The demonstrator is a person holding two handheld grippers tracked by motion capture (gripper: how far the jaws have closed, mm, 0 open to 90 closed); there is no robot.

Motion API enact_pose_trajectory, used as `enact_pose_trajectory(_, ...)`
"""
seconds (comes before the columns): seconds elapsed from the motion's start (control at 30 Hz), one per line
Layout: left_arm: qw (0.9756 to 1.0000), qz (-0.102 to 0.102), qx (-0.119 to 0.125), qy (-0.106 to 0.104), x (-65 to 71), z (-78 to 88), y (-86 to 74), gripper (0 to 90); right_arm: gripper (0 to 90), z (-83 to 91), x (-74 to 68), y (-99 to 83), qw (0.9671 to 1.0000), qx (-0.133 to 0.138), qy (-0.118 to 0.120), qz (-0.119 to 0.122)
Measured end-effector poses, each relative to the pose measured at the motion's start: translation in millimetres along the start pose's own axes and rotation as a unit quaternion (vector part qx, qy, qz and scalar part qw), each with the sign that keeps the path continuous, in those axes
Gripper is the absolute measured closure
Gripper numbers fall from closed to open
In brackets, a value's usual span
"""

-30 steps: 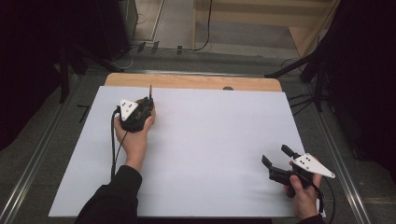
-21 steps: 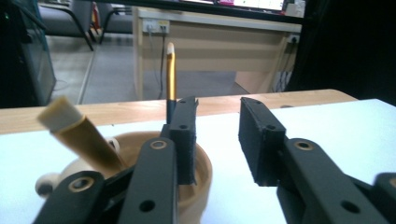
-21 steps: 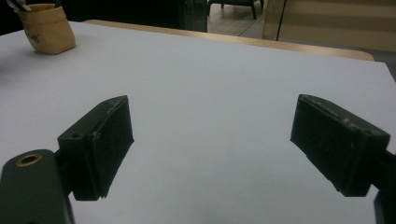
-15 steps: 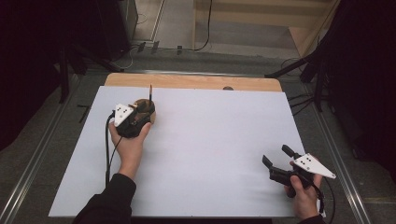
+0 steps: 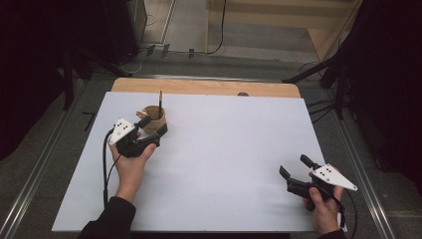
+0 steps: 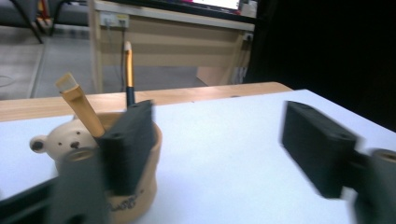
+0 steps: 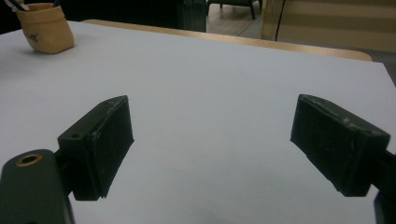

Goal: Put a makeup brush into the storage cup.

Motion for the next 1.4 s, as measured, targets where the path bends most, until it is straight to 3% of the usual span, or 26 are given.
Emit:
enact_pose_trajectory(0.2, 0.9989, -0.01, -0.016, -0.042, 13.2, 8.1, -5.4, 0.0, 13.0, -0.1, -0.5, -0.9, 1.0, -0.002, -0.001, 0.002)
enact_pose_trajectory(0.37, 0.9991, -0.001, -0.012, -0.041, 14.8, 18.6, -6.1, 0.0, 13.0, -0.2, -1.5, -0.5, 1.0, -0.002, -0.001, 0.001)
enact_pose_trajectory(0.87, 0.9985, -0.011, -0.029, -0.045, 24.3, 47.6, -21.3, 0.0, 13.0, 0.0, -2.0, -0.3, 1.0, -0.001, -0.002, 0.0)
enact_pose_trajectory(1.2, 0.998, -0.001, -0.034, -0.054, 32.9, 62.2, -37.4, 0.0, 12.9, 0.5, -2.6, 0.3, 1.0, -0.001, -0.002, 0.001)
enact_pose_trajectory(1.4, 0.9977, -0.008, -0.042, -0.053, 41.4, 70.5, -42.0, 0.0, 12.9, 1.4, -2.5, 0.3, 1.0, -0.001, -0.002, 0.001)
Point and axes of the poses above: each handheld gripper's, and its own axes: z roughly backward along the jaws, y roughly out of its top, x roughly to its right, the point moved 10 cm from there along -z, roughly forward along the jaws, and after that the axes turned 13 degrees about -y, right-handed, at the moved point
